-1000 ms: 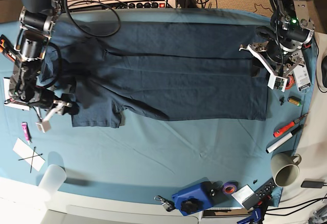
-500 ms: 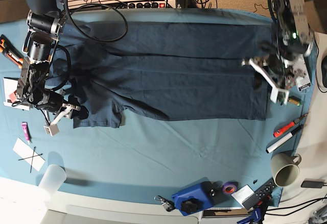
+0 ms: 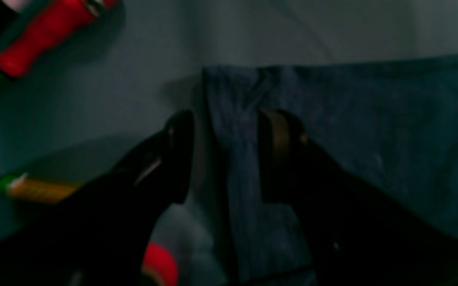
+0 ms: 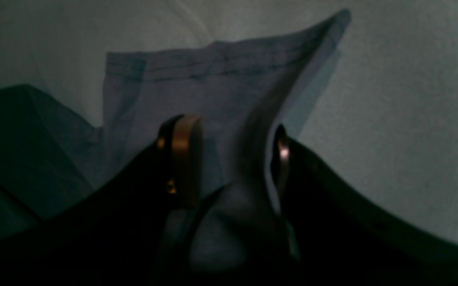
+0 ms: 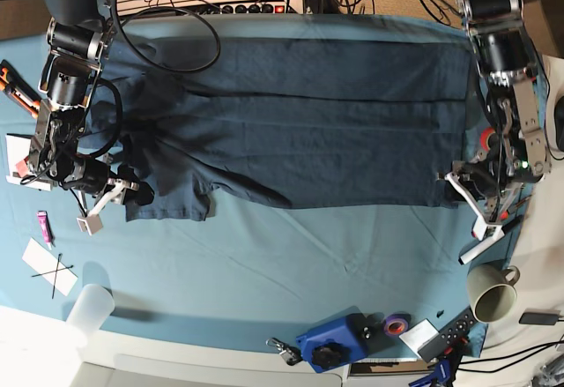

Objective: Fold the T-shirt properly
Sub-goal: 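Grasp the hem edge with both grippers, then lift the hem and fold it over onto the folded collar half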

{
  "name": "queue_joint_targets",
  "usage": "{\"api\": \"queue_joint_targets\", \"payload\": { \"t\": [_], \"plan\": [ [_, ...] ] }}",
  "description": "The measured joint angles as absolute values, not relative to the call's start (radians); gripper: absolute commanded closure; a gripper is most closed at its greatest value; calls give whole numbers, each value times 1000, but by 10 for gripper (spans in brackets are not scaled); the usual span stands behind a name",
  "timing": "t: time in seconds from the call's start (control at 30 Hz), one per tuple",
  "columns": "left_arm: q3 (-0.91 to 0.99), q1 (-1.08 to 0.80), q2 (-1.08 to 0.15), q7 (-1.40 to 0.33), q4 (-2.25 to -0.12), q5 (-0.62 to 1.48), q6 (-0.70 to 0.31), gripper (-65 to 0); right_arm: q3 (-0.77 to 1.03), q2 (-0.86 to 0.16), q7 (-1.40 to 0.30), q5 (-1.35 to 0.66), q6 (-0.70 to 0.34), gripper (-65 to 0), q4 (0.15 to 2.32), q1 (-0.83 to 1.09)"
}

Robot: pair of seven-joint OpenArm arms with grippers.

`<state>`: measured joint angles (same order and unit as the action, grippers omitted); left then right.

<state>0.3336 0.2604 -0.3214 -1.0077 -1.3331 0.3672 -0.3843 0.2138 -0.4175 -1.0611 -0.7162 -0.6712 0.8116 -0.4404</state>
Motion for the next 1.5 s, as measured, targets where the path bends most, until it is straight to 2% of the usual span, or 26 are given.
{"api": "queue_joint_targets", "payload": {
  "t": [0.2,0.27,0.33,0.4,0.43,0.53,0.63,0.83,1.03,1.27,1.5],
  "plan": [
    [335,323,-322,-1024,-1187,430,-418,-264,214,-418,-1061,-717,-670,-238,812,-440],
    [336,334,-322,-1023,-1159,432,-417,-216,214,-418,-1061,-718,-670,-220,812,-440],
    [338,339,-323,-1015,-1140,439,-417,-145,214,-418,-1061,-714,-669,-138,811,-440],
    [340,341,-325,-1017,-1132,444,-416,-55,214,-418,-1066,-707,-665,-14,811,-439],
    [340,341,-325,-1027,-1131,449,-414,-2,214,-418,-1068,-707,-662,0,810,-437],
    [340,342,-324,-1042,-1131,468,-360,0,213,-417,-1069,-706,-663,0,813,-437],
    [340,342,-328,-1055,-1133,502,-359,0,210,-414,-1071,-689,-677,0,858,-428],
    [335,322,-322,-1223,-1217,616,-355,0,208,-410,-1099,-704,-689,0,1037,-419],
    [335,327,-324,-1266,-1353,646,-329,0,207,-413,-1138,-705,-689,0,1221,-414],
    [335,318,-325,-1320,-1393,645,-330,0,216,-435,-1267,-799,-689,0,1348,-416],
    [335,239,-362,-1335,-1464,648,-330,0,310,-453,-1339,-911,-689,0,1351,-405]
  ]
}}
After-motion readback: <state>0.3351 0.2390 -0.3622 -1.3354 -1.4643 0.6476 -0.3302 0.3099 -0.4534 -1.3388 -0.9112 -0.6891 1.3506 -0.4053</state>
